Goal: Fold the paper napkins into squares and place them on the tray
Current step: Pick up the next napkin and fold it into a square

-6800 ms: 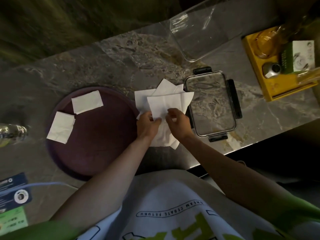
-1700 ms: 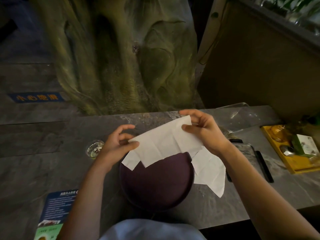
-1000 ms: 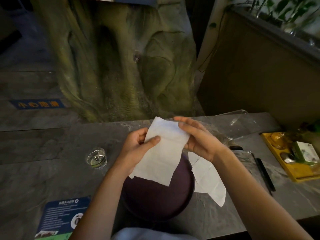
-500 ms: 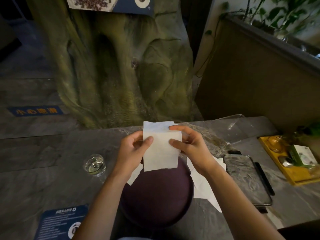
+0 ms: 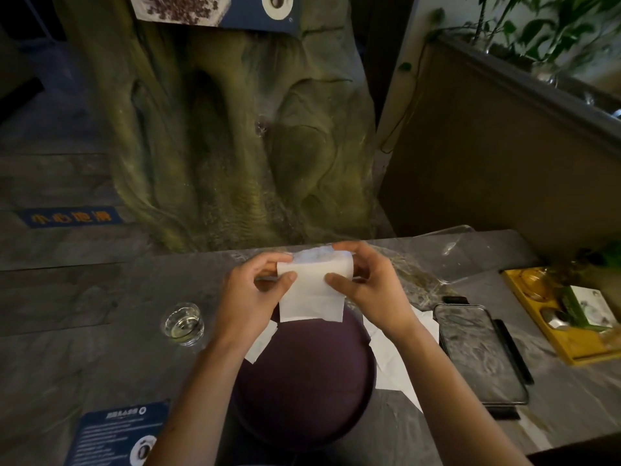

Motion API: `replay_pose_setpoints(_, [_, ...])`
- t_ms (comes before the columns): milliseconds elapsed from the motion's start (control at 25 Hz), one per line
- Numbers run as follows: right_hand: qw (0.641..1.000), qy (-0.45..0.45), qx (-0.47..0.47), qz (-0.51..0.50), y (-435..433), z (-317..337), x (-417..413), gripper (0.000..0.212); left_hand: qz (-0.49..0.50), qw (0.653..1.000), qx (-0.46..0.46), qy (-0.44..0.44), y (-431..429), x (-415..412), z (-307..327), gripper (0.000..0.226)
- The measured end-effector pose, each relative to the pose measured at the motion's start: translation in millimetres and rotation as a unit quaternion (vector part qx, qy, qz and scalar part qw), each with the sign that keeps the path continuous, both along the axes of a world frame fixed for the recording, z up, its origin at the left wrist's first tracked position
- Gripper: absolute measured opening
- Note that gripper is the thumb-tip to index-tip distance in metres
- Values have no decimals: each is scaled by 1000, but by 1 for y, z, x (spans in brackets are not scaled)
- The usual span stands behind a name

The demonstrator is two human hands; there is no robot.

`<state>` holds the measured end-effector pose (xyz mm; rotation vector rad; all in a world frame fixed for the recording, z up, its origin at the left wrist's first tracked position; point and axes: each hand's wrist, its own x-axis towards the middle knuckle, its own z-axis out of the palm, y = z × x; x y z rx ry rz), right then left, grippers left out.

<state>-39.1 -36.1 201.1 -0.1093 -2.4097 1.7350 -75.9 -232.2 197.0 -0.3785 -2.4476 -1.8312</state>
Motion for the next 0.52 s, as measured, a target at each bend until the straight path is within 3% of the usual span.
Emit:
replay_pose_setpoints(360, [998, -2, 50, -32, 2, 4, 3, 9, 15, 999, -45, 27, -4, -3, -4, 14])
replay_pose_setpoints(520, [1000, 7, -11, 1, -1, 11, 5, 11, -21, 999, 31, -23, -5, -1, -3, 9])
